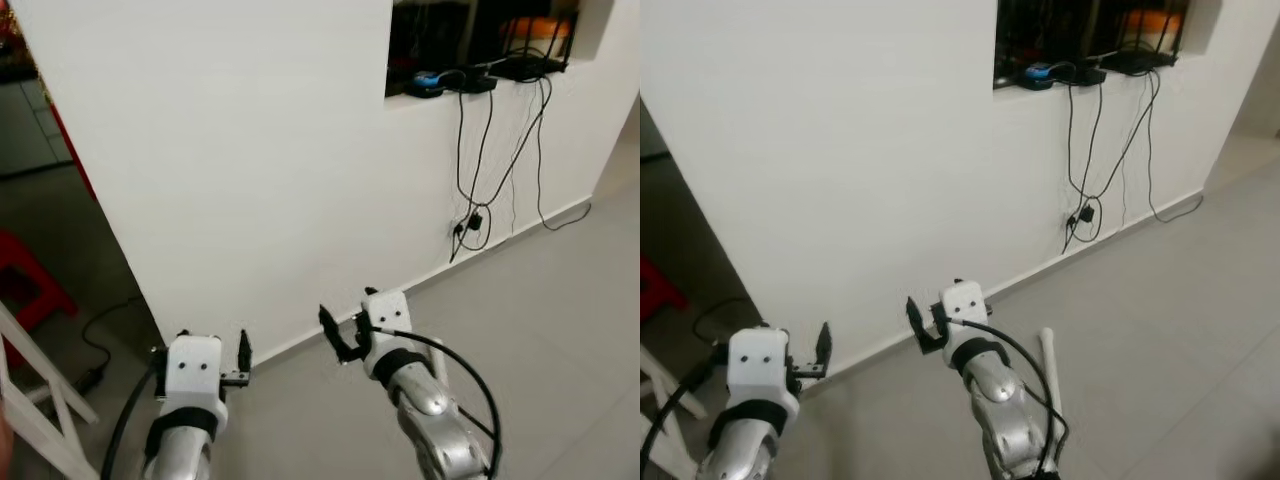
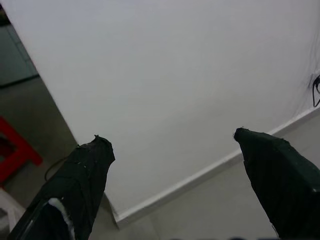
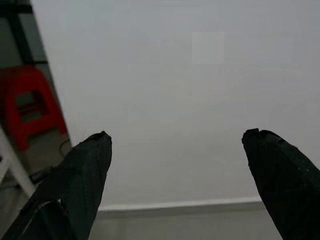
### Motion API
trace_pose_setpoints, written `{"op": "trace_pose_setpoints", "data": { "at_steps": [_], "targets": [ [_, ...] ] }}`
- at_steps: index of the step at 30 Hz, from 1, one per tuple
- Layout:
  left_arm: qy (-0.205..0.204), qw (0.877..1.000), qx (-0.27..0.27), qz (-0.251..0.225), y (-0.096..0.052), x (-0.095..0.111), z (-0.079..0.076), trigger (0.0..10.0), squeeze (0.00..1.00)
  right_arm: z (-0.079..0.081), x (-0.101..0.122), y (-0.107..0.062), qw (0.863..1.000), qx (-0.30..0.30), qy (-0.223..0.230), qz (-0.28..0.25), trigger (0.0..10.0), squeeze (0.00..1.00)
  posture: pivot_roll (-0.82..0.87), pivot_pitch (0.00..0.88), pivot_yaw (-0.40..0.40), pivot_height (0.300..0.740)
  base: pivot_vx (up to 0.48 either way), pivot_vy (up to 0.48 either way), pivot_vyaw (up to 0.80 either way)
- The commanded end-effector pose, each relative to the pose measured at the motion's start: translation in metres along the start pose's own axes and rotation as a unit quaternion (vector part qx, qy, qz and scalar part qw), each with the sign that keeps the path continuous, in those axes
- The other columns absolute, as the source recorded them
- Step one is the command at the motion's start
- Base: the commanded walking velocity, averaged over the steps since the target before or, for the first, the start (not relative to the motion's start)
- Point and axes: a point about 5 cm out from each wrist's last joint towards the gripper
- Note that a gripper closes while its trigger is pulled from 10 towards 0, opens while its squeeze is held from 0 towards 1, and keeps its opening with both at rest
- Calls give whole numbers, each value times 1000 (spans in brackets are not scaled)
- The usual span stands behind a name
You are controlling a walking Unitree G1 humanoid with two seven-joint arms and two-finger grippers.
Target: Building children table
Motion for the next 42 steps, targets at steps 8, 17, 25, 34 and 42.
{"op": "trace_pose_setpoints", "data": {
  "at_steps": [8, 17, 25, 34, 42],
  "targets": [
    [-9, 1000, 5, 12, 0, -4, 2, 10000, 0, 1, 0, 2, 1000, -3, 7, 6, 10000, 0, -20, 0, 5, 740, 0, 0, -100],
    [-28, 999, 8, 16, 1, -5, 5, 10000, 0, 0, 0, 2, 1000, -7, 11, 4, 10000, 0, -19, 0, 6, 740, 0, 239, -800],
    [-26, 1000, -2, 14, 1, -4, 3, 10000, 0, 0, 1, 2, 1000, -10, 12, 3, 10000, 0, -19, 0, 11, 740, 0, 480, -791],
    [-24, 1000, -12, 10, 1, -4, 1, 10000, 0, 0, 0, 2, 1000, -13, 13, 2, 10000, 0, -21, 0, 22, 740, 0, 480, -788],
    [-25, 999, -19, 21, 1, -6, -1, 10000, 0, -1, -1, 2, 1000, -19, 13, 4, 10000, 0, -21, 0, 18, 740, 76, 149, -788]
  ]
}}
Point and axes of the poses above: a point about 5 cm out from each wrist's last joint towards the gripper, its own y axis pointing out of the wrist towards the gripper, its own x axis along the axis of the wrist's last joint, z = x × y, and after that the axes turned 15 degrees about y, right-handed
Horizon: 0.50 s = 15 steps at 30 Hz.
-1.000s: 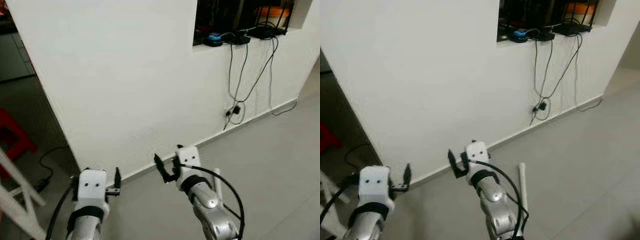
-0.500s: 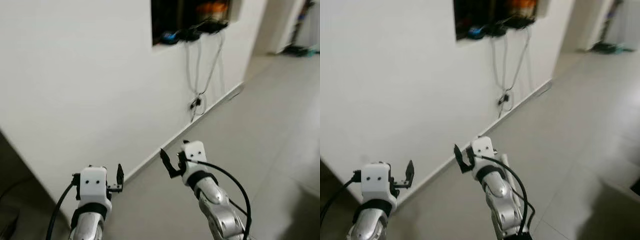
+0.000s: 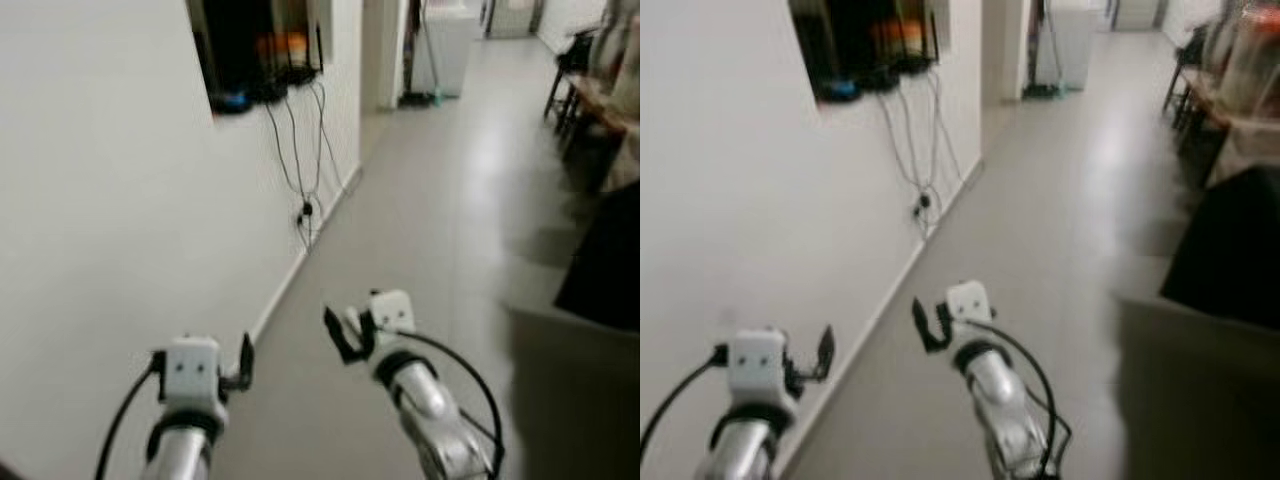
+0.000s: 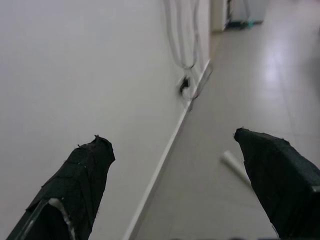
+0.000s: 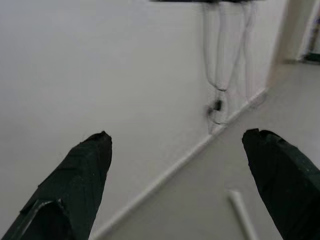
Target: Building children table
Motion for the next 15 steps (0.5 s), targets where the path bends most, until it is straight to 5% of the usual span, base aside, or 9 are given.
{"op": "trace_pose_setpoints", "data": {
  "at_steps": [1, 15],
  "targets": [
    [-4, 1000, -9, 4, 1, 0, -4, 10000, 0, -2, 3, 1, 1000, -3, -4, -3, 10000, 0, -21, 0, 18, 740, 0, 0, -788],
    [-8, 999, -33, 10, -1, -4, -10, 10000, 0, -7, 4, 0, 1000, -26, -2, -8, 10000, 0, -18, 0, 20, 740, 0, 0, -782]
  ]
}}
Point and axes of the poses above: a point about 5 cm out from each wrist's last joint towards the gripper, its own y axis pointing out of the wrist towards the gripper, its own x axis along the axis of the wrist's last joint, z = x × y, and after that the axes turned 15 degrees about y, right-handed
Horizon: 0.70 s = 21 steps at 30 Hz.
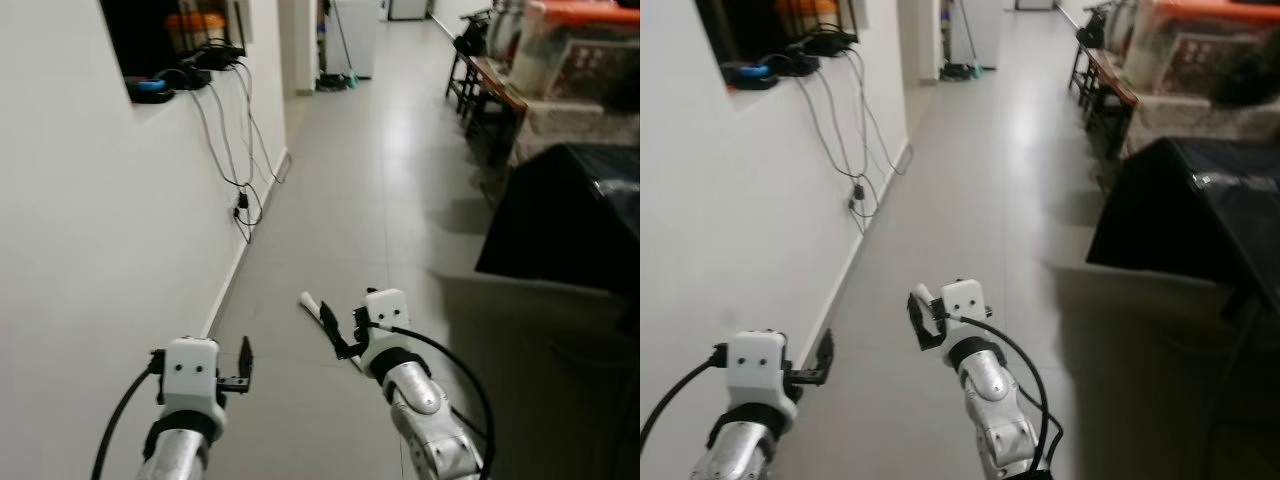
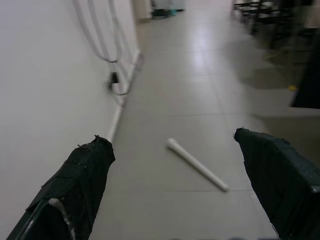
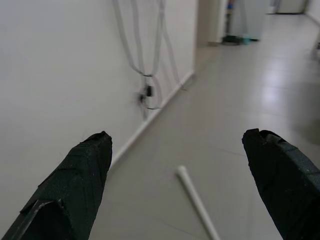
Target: Building children table
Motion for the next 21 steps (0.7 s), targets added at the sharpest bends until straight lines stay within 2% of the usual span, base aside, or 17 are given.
{"op": "trace_pose_setpoints", "data": {
  "at_steps": [1, 8, 15, 21],
  "targets": [
    [2, 1000, -3, 18, -1, -7, 0, 10000, 0, 1, 0, 0, 1000, -1, 3, 2, 10000, 0, -18, 0, 20, 740, 0, 0, -775],
    [7, 1000, 11, 16, -1, -6, 3, 10000, 0, 4, -1, 1, 1000, 11, 0, 5, 10000, 0, -16, 0, 14, 740, 0, 0, -746],
    [18, 999, 43, 14, 1, -5, 13, 10000, 0, 9, 1, 1, 999, 32, -7, -1, 10000, 0, -16, 0, 11, 740, 0, 0, 0],
    [33, 998, 52, -3, 2, 2, 15, 10000, 0, 12, 0, 1, 999, 43, -12, 6, 10000, 0, -11, 0, 7, 740, 42, 0, 800]
  ]
}}
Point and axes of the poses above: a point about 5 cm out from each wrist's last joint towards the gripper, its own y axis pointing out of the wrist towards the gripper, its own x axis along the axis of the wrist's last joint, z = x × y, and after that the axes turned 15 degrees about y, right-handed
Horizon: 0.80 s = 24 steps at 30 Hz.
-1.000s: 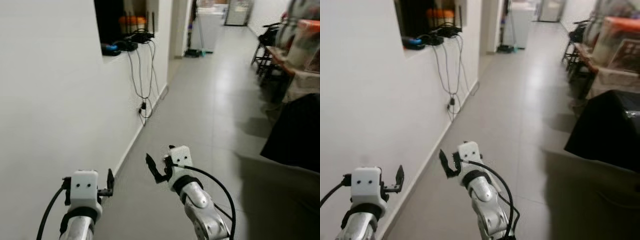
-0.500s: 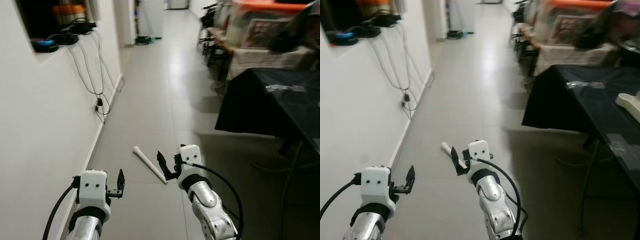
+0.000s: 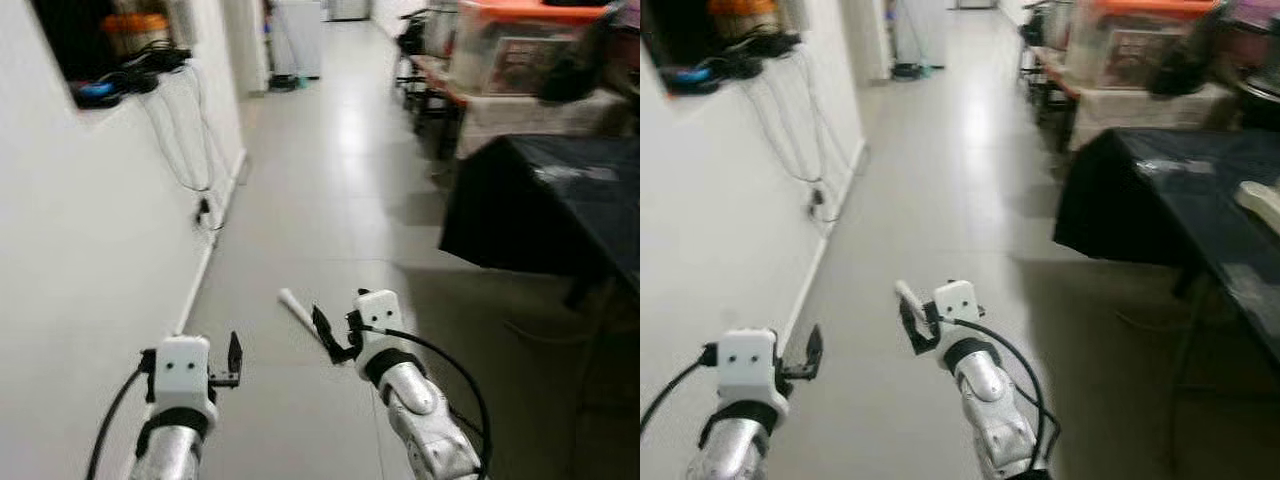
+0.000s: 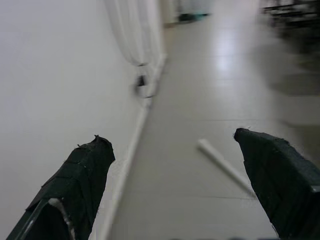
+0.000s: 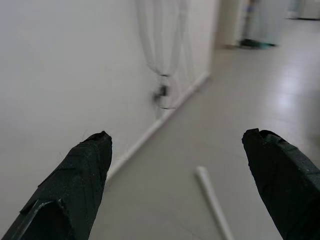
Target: Building children table
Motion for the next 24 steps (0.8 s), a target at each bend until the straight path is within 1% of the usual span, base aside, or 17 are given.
{"op": "trace_pose_setpoints", "data": {
  "at_steps": [1, 2, 8, 24],
  "targets": [
    [9, 1000, 5, -3, -1, 1, 2, 10000, 0, 1, 1, 1, 1000, 0, -3, -1, 10000, 0, -11, 0, 7, 740, 319, 0, 800],
    [9, 1000, 5, -3, -1, 1, 2, 10000, 0, 1, 1, 1, 1000, 0, -3, -1, 10000, 0, -11, 0, 7, 740, 319, 0, 800],
    [6, 1000, 6, -5, -1, 1, 2, 10000, 0, -1, 0, 1, 1000, -6, 6, 4, 10000, 0, -11, 0, 7, 740, 472, 0, 0],
    [6, 1000, 1, -7, -2, 1, 1, 10000, 0, -2, 0, 1, 1000, -8, 4, 5, 10000, 0, -10, 0, 3, 740, 480, 0, 0]
  ]
}}
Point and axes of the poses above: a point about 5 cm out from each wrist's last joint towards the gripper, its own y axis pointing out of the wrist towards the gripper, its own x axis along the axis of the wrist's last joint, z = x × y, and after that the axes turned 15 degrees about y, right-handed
